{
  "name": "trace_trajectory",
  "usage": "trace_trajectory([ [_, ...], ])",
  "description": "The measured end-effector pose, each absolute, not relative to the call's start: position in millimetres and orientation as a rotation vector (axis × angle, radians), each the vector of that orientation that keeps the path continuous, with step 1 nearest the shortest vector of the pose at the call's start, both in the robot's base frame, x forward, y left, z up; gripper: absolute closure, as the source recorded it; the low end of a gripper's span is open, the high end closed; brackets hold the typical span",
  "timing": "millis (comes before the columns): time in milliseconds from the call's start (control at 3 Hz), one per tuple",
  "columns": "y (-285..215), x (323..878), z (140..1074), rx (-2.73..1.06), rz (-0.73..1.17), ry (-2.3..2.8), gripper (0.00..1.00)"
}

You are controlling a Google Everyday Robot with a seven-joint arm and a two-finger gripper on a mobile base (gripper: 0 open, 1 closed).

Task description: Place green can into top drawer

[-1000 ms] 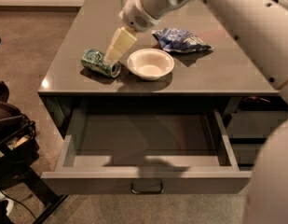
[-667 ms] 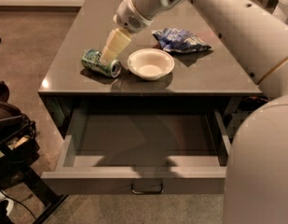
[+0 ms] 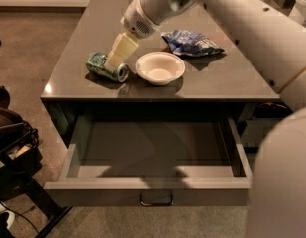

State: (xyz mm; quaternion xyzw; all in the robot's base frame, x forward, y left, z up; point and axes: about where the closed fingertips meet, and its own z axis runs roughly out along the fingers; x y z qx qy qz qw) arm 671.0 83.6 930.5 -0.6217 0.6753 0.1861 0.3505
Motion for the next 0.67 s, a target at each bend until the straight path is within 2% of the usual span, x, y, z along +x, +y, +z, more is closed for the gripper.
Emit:
trace_trajectory([
  [667, 114.5, 667.7, 919.2, -1.519, 0.440, 1.699, 0.00],
])
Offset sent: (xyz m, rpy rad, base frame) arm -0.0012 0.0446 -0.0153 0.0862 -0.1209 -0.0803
